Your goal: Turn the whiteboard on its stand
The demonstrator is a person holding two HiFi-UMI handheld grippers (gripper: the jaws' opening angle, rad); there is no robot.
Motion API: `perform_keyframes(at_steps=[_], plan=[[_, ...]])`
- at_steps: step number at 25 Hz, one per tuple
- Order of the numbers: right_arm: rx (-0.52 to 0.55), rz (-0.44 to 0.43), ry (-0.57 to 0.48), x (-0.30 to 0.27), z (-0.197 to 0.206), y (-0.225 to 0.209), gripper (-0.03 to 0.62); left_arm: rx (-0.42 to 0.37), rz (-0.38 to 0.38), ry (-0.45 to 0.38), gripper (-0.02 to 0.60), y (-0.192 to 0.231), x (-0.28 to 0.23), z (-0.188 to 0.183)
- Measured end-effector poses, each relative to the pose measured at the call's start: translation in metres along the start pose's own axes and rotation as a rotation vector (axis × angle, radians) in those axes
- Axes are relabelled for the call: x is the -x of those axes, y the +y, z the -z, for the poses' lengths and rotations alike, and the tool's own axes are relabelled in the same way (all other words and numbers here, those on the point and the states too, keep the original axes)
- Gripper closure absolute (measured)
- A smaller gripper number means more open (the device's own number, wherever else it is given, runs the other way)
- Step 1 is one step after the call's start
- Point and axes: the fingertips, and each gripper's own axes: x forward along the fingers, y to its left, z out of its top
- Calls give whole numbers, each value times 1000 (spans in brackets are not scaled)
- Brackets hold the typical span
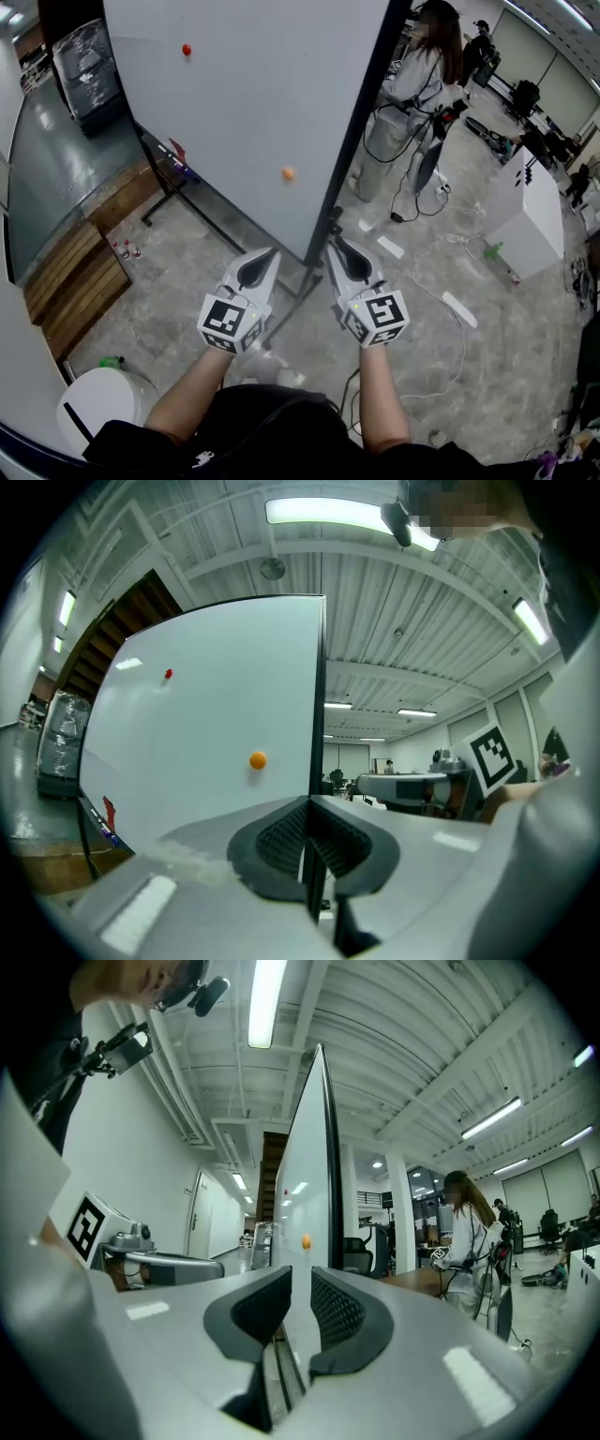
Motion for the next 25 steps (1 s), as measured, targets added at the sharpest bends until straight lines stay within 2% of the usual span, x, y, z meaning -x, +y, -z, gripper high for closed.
perform_keyframes(at_steps=[4,11,18,25], plan=[[19,29,-13,-4,0,-28,454,1,16,9,578,-7,-18,10],[44,-35,33,-29,9,-44,315,-9,39,24,578,-19,-40,7],[40,-85,73,-53,32,-48,283,-10,29,38,578,-24,-46,18],[38,-131,94,-68,40,-46,283,-15,-2,47,578,-19,-43,18]])
